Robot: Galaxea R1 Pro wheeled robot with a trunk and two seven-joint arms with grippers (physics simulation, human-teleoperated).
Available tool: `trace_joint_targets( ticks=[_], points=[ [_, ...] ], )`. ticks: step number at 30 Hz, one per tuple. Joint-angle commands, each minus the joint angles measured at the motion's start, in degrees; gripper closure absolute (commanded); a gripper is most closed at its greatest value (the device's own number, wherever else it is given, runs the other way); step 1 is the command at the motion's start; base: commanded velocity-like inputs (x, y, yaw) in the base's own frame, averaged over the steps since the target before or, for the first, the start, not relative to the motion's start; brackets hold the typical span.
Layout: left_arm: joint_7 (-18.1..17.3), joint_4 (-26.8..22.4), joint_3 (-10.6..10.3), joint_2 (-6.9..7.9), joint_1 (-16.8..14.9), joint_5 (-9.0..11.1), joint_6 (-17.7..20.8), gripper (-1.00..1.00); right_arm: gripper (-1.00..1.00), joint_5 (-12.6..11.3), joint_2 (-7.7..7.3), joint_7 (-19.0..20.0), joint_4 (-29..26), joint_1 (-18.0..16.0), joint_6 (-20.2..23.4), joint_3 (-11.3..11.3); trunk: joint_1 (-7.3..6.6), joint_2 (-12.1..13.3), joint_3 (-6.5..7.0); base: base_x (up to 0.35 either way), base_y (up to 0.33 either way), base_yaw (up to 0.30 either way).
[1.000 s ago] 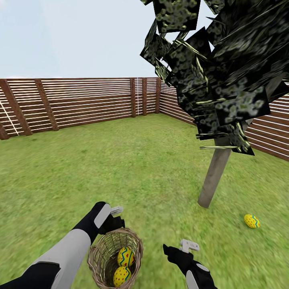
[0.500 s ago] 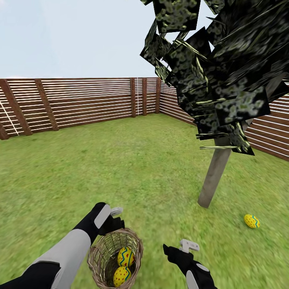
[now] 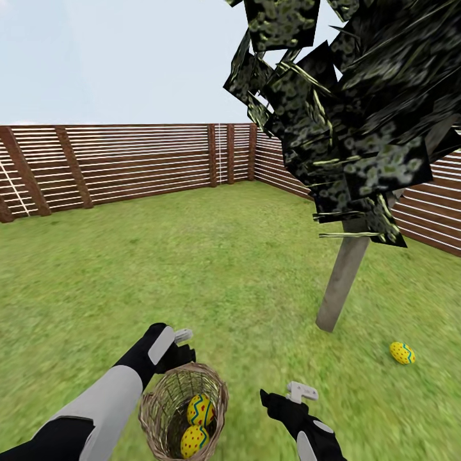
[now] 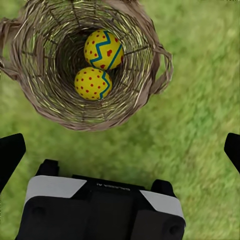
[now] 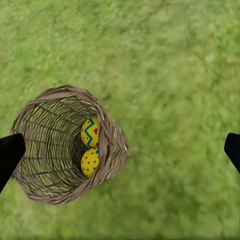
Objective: Take the three Easter eggs out of the wicker basket on the lawn in the garden, then place them on the lawn next to a single tree (choose any tree) so that all three eggs are next to the same tree and none are left in the basket.
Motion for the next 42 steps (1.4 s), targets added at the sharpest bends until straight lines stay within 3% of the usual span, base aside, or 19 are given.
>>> trace_joint_targets(
  ticks=[1,6,15,21,30,33,37,42],
  points=[
    [0.52,-0.10,-0.26,0.06,-0.04,0.58,0.12,-1.00,-1.00,-0.59,-0.02,-0.48,-0.10,-0.03,0.24,0.11,0.26,-0.54,-0.30,0.000,0.000,0.000],
    [0.64,-0.13,-0.26,0.23,-0.04,0.46,0.11,-1.00,-1.00,-0.59,-0.02,-0.48,-0.10,-0.03,0.22,-0.30,1.35,-2.54,-1.20,0.000,0.000,0.000],
    [3.85,-0.17,-0.27,0.39,-0.04,0.26,-1.92,-1.00,-1.00,-0.66,-0.02,-0.47,-0.17,-0.03,0.29,-1.65,3.33,-6.15,-2.82,0.000,0.000,0.000],
    [3.95,-0.15,-0.26,1.58,-0.04,0.25,-2.32,-1.00,-1.00,-0.54,-0.02,-0.42,-0.19,-0.03,0.28,-1.84,4.65,-8.56,-3.90,0.000,0.000,0.000],
    [3.71,-0.15,-0.44,1.84,-0.04,0.25,-2.38,-1.00,-1.00,-0.54,-0.10,-0.24,-1.19,0.01,0.23,-1.92,6.63,-12.17,-5.51,0.000,0.000,0.000],
    [3.65,-0.15,-0.59,1.85,-0.04,0.25,-2.38,-1.00,-1.00,-0.52,-0.10,-0.22,-5.03,0.17,0.27,-1.75,7.28,-13.37,-6.05,0.000,0.000,0.000],
    [3.50,-0.15,-0.67,1.84,-0.04,0.31,-2.38,-1.00,-1.00,-0.54,-0.06,-0.21,-14.17,0.81,0.95,-1.56,8.16,-14.97,-6.77,0.000,0.000,0.000],
    [3.27,-0.15,-0.69,1.78,-0.04,0.33,-2.31,-1.00,-1.00,-0.58,0.00,-0.21,-18.69,1.20,1.26,-1.48,9.26,-16.98,-7.67,0.000,0.000,0.000]
  ],
)
